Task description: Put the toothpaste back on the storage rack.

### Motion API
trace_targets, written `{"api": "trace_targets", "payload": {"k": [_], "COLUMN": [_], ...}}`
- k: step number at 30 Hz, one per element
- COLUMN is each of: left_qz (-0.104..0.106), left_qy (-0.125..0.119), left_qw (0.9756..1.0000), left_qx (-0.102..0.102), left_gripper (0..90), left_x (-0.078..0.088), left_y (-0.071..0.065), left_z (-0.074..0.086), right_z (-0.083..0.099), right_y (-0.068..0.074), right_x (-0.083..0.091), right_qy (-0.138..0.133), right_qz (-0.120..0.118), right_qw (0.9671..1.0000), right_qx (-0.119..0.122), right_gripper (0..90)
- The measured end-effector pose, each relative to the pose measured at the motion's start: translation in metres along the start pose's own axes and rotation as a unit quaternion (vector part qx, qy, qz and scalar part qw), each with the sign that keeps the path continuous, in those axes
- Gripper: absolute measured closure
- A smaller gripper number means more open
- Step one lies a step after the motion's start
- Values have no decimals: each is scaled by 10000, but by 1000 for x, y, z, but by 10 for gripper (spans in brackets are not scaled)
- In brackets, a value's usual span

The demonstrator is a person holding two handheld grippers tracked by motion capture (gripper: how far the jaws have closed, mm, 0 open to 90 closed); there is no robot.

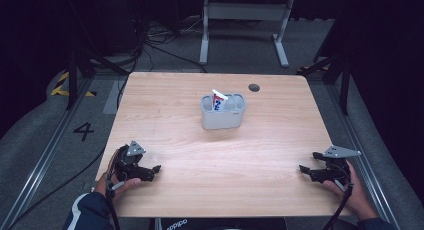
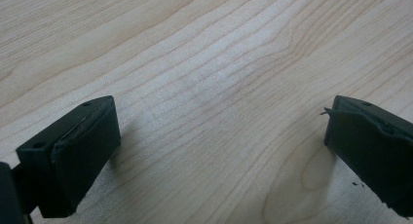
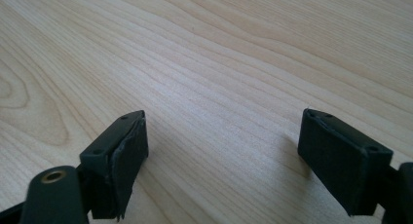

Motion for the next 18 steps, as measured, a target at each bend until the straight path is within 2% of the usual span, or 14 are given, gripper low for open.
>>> {"api": "trace_targets", "payload": {"k": [9, 10, 18], "left_qz": [-15, -7, -3], "left_qy": [-9, -14, 1], "left_qw": [10000, 10000, 10000], "left_qx": [-52, 5, 18], "left_gripper": [1, 1, 1], "left_x": [0, -1, -1], "left_y": [1, 0, 0], "left_z": [0, 0, -1], "right_z": [0, 0, 0], "right_y": [0, 0, 0], "right_x": [0, 0, -1], "right_qy": [24, 21, 29], "right_qz": [83, 88, 114], "right_qw": [9999, 9999, 9999], "right_qx": [-79, -103, -115], "right_gripper": [161, 157, 150]}}
Point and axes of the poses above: each handheld gripper's, and its own axes: x roughly backward along the jaws, z roughly out of its underside, y roughly to its left, the point moved 3 cm from there along -x, roughly forward along the jaws, and after that the axes turned 2 degrees about -y, right-handed, at the moved point
